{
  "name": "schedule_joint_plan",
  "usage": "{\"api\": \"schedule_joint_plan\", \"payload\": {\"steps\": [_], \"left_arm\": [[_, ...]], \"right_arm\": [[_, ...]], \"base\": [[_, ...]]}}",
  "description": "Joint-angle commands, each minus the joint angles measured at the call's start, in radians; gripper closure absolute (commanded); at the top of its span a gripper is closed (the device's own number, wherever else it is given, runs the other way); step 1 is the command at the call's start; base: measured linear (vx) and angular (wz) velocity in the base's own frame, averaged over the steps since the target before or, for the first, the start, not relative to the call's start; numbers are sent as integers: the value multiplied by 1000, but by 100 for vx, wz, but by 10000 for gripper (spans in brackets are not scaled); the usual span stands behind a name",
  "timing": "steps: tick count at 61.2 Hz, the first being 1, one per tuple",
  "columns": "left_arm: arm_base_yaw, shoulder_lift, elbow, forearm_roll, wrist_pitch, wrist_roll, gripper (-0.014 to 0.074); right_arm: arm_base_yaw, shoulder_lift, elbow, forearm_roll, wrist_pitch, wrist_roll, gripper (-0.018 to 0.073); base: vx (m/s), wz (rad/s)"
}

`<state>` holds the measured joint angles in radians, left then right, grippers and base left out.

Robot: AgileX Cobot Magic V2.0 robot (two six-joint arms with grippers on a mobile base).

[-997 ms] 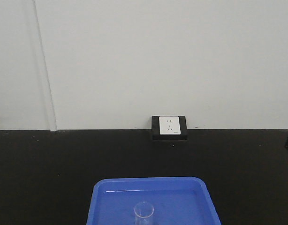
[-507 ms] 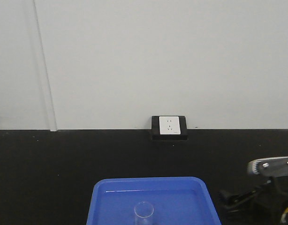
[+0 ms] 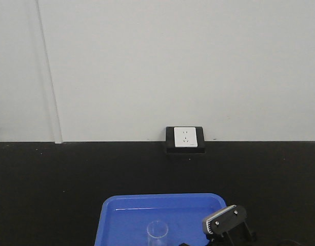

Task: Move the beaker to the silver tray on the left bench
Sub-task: 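Lower the right gripper toward the glass beaker in the blue tray, then close the right gripper on the beaker and lift it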

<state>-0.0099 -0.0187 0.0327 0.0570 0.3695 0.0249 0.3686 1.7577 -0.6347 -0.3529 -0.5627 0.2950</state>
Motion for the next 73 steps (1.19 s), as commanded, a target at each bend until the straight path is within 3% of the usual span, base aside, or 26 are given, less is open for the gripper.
{"api": "schedule_joint_plan", "payload": {"steps": [1, 13, 27, 42, 54, 73], "left_arm": [[-6, -8, 20, -3, -75, -2, 595], [-6, -8, 20, -3, -75, -2, 595], [-6, -8, 20, -3, -75, -2, 595], [-6, -8, 20, -3, -75, -2, 595], [-6, -8, 20, -3, -75, -2, 595], [-6, -8, 20, -3, -75, -2, 595]], "right_arm": [[1, -4, -27, -7, -171, 70, 39], [1, 55, -27, -21, -270, 85, 23], [1, 58, -27, -146, -318, 84, -20], [1, 58, -27, -156, -330, 88, -41], [1, 137, -43, -160, -461, 88, -36], [1, 287, -170, -180, -465, 88, -35]], "base": [[0, 0], [0, 0], [0, 0], [0, 0], [0, 0], [0, 0]]}}
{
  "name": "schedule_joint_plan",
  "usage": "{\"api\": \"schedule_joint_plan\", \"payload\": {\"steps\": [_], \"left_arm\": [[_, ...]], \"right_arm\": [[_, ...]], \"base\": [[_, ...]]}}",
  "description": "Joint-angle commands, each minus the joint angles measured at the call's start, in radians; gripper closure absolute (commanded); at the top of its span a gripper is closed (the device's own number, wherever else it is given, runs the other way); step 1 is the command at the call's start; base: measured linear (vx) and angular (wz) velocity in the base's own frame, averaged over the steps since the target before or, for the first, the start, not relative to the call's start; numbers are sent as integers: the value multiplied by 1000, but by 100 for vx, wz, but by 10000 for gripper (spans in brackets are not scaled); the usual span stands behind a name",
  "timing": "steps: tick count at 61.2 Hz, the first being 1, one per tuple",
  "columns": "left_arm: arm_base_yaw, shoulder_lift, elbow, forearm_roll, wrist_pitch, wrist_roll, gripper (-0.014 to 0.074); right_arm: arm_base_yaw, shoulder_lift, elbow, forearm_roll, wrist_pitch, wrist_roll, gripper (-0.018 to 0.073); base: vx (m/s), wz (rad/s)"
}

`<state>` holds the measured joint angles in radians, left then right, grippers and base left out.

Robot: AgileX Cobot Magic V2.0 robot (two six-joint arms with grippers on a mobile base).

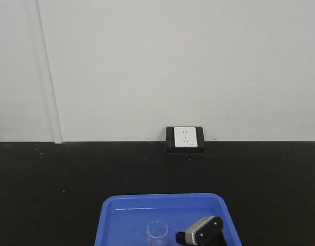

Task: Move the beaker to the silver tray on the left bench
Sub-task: 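Close the right gripper on the beaker and lift it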

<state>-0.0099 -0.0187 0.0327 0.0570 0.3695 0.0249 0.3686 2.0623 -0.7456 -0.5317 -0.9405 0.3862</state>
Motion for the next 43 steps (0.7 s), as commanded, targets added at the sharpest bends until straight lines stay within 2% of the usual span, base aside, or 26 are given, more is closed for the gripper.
{"api": "schedule_joint_plan", "payload": {"steps": [1, 18, 29, 36, 43], "left_arm": [[-6, -8, 20, -3, -75, -2, 595], [-6, -8, 20, -3, -75, -2, 595], [-6, -8, 20, -3, -75, -2, 595], [-6, -8, 20, -3, -75, -2, 595], [-6, -8, 20, -3, -75, -2, 595]], "right_arm": [[1, -12, -67, -2, -87, -3, -35], [13, 103, -215, -11, -89, 34, -35], [65, 155, -301, -5, -65, 37, -10], [91, 160, -323, 30, -33, 33, 120], [92, 160, -323, 58, -33, 34, 372]], "base": [[0, 0], [0, 0], [0, 0], [0, 0], [0, 0]]}}
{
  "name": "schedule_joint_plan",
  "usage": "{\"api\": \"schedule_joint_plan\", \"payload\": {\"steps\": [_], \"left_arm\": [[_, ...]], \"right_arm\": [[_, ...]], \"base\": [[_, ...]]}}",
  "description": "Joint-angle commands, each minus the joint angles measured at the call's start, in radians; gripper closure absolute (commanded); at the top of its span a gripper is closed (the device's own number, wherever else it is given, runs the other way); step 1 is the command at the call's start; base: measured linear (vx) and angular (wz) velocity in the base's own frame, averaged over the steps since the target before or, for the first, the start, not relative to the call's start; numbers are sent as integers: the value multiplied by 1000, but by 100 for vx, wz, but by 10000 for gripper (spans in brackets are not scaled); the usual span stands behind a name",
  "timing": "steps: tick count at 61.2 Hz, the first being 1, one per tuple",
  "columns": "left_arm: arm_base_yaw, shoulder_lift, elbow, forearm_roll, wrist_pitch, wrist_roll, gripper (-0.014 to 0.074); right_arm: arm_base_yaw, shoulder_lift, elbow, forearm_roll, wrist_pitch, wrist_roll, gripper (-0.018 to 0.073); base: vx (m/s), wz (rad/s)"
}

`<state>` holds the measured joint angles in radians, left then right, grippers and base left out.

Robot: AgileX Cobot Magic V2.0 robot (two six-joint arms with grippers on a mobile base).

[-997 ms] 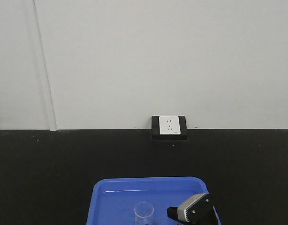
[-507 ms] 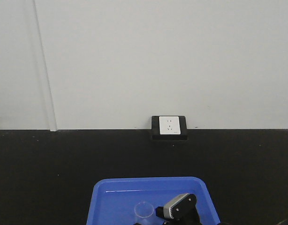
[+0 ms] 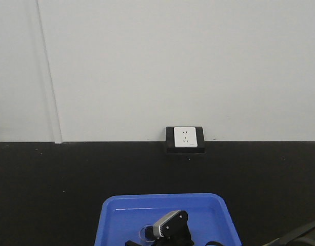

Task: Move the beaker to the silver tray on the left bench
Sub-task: 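Close the right gripper on the beaker and lift it, then raise the held beaker clear of the blue tray with the right gripper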

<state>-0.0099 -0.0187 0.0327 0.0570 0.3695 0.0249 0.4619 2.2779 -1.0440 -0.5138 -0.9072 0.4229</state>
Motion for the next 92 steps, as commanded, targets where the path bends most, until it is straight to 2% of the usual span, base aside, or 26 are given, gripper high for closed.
{"api": "schedule_joint_plan", "payload": {"steps": [1, 3, 5, 13, 22, 35, 40, 49, 56, 78, 92], "left_arm": [[-6, -8, 20, -3, -75, -2, 595], [-6, -8, 20, -3, -75, -2, 595], [-6, -8, 20, -3, -75, -2, 595], [-6, -8, 20, -3, -75, -2, 595], [-6, -8, 20, -3, -75, -2, 595], [-6, -8, 20, -3, -75, -2, 595], [-6, -8, 20, -3, -75, -2, 595], [-6, -8, 20, -3, -75, -2, 595], [-6, -8, 20, -3, -75, -2, 595], [-6, -8, 20, -3, -75, -2, 595], [-6, -8, 20, -3, -75, -2, 595]], "right_arm": [[-1, -55, -24, 40, -66, -3, 429], [-4, -58, -24, 38, -70, -2, 523], [-4, -63, -24, 35, -70, 0, 577], [-5, -109, -24, -2, -42, 16, 576], [-5, -237, -24, -67, 118, 67, 573], [-5, -545, -24, -112, 615, 218, 573], [-4, -657, -24, -112, 825, 228, 571], [-4, -850, -17, -112, 1114, 222, 571], [-4, -1004, 70, -112, 1150, 192, 571], [-4, -1482, 439, -105, 1150, 208, 571], [-4, -1632, 523, -111, 1150, 207, 571]], "base": [[0, 0], [0, 0], [0, 0], [0, 0], [0, 0], [0, 0], [0, 0], [0, 0], [0, 0], [0, 0], [0, 0]]}}
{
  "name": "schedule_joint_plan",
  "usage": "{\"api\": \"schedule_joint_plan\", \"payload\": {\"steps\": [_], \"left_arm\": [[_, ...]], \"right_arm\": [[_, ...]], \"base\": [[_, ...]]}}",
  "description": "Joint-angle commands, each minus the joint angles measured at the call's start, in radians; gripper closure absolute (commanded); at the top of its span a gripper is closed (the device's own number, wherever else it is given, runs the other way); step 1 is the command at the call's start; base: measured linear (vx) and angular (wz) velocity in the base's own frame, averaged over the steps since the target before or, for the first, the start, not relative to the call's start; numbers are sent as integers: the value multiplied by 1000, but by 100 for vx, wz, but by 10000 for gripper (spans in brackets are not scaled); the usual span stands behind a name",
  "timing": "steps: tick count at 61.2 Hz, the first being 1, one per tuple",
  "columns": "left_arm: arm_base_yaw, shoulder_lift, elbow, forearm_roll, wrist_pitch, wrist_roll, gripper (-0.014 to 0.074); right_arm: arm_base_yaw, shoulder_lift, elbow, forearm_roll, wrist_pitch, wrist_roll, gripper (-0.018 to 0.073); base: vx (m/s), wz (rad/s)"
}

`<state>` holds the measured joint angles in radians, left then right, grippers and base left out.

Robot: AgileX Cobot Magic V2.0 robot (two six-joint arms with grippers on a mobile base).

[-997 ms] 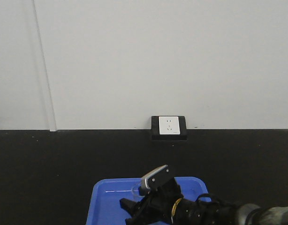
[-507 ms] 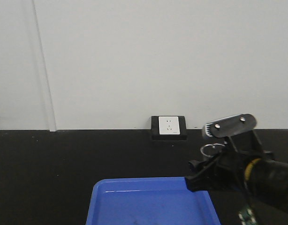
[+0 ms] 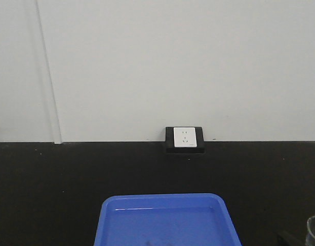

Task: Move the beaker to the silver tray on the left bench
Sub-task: 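Raise the held beaker clear of the blue tray with the right gripper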

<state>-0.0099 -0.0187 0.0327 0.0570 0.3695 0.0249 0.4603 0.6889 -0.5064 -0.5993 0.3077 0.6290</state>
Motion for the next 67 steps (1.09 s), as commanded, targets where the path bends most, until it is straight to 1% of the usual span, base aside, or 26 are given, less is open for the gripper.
{"api": "schedule_joint_plan", "payload": {"steps": [1, 10, 67], "left_arm": [[-6, -8, 20, -3, -75, -2, 595], [-6, -8, 20, -3, -75, -2, 595], [-6, -8, 20, -3, -75, -2, 595]], "right_arm": [[-2, -49, -15, -25, -63, 1, 571], [-2, -80, -15, -22, -58, 1, 571], [-2, -80, -15, -22, -58, 1, 571]], "base": [[0, 0], [0, 0], [0, 0]]}}
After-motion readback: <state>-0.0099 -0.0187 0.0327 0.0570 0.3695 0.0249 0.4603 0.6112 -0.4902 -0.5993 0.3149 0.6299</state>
